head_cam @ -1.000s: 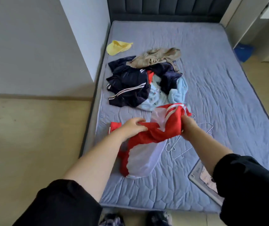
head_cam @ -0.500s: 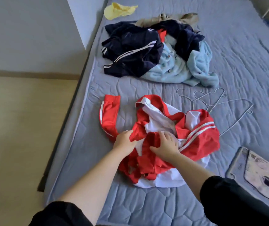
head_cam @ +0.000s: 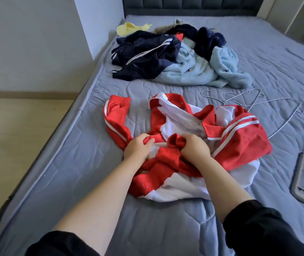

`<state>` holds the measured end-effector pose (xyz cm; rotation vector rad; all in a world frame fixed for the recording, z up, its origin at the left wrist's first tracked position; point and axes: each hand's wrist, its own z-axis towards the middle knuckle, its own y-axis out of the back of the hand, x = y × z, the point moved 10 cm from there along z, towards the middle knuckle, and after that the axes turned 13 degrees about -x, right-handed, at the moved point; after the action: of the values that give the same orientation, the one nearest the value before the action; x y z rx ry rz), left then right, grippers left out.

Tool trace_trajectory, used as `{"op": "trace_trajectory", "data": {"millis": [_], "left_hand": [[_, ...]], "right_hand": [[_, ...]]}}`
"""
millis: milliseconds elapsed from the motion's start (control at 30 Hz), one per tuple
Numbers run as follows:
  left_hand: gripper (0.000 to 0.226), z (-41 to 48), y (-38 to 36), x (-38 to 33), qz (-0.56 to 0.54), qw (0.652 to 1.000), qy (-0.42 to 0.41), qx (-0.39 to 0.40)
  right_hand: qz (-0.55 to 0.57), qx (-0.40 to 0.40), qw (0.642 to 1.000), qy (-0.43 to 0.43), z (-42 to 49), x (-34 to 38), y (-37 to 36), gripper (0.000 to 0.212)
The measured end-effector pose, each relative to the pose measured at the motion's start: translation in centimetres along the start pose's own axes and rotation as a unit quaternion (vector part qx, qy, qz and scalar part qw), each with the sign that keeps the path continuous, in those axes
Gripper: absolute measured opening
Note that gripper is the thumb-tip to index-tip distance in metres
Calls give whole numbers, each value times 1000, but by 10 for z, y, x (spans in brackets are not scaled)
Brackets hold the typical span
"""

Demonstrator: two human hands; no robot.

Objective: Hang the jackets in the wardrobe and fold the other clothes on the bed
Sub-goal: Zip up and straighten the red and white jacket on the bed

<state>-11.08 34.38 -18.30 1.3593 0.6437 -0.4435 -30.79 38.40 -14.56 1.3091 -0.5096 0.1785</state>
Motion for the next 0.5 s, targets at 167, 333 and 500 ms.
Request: {"op": "trace_trajectory", "data": {"millis": [167, 333, 500], "left_hand": [[14, -5, 132, 51, -55, 965, 62, -249], [30, 10, 160, 62, 141, 972, 65, -176], [28, -21, 105, -36, 104, 975, -177, -82]], "right_hand": [[-142, -135, 980, 18, -12, 8, 82, 26], [-370, -49, 927, -43, -19, -27, 127, 42], [-200, -75, 962, 172, -28, 76, 109, 47]]}}
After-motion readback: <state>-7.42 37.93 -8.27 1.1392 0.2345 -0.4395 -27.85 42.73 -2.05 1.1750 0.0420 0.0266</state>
